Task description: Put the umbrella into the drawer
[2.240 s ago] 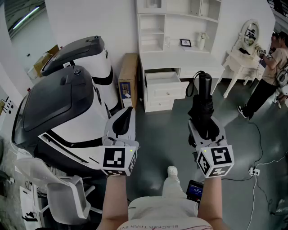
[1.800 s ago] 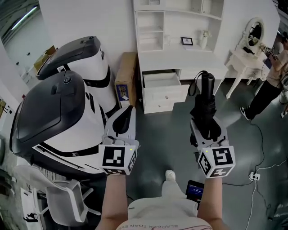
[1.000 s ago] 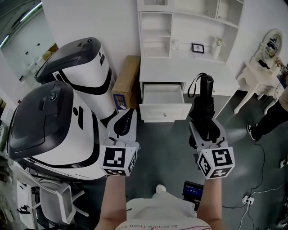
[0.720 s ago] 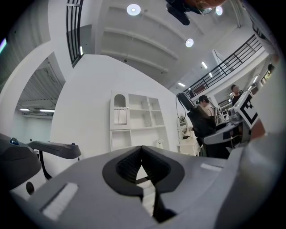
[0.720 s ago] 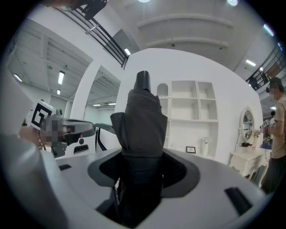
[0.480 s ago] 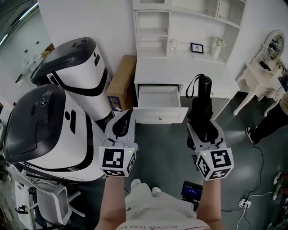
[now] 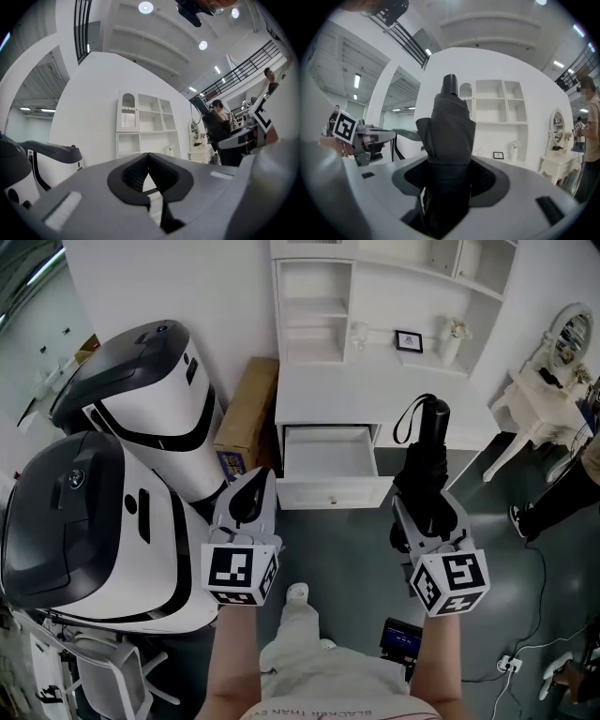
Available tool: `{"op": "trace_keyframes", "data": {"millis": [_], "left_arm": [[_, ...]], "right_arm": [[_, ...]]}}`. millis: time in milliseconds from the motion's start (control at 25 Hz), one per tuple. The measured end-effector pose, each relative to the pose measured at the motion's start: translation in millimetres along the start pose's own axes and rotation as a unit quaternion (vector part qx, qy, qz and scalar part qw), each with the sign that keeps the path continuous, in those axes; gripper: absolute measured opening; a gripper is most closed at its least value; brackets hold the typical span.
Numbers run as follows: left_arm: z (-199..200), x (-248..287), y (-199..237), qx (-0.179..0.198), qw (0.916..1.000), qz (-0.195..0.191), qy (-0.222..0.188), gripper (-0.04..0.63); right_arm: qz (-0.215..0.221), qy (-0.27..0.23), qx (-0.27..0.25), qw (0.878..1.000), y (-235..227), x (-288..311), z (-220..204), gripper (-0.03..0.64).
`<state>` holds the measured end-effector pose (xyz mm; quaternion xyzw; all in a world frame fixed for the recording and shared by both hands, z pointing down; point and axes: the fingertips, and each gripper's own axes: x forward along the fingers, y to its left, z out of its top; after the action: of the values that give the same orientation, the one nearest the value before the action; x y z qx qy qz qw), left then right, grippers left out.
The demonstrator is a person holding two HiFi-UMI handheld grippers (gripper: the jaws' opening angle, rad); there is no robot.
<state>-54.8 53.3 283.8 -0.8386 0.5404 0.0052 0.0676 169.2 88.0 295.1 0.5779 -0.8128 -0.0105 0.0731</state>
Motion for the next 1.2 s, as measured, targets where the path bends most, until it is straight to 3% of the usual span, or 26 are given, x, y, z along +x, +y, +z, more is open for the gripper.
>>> {"op": "trace_keyframes", "data": {"millis": [680,1200], "left_arm": [[-18.5,144.0,104.8,-0.009,0.9991,-0.041,-0.007,0.009],[-36.7,190.7,154.9,-0.025,0.9989,-0.041,-0.005,0.009]], "right_arm": [[-0.042,-0.009,0.032,0.999,-24.8,159.4,24.7,0.247],[-0.047,0.003,0.026,0.999,-25.4,222.5,24.4,0.247]]}}
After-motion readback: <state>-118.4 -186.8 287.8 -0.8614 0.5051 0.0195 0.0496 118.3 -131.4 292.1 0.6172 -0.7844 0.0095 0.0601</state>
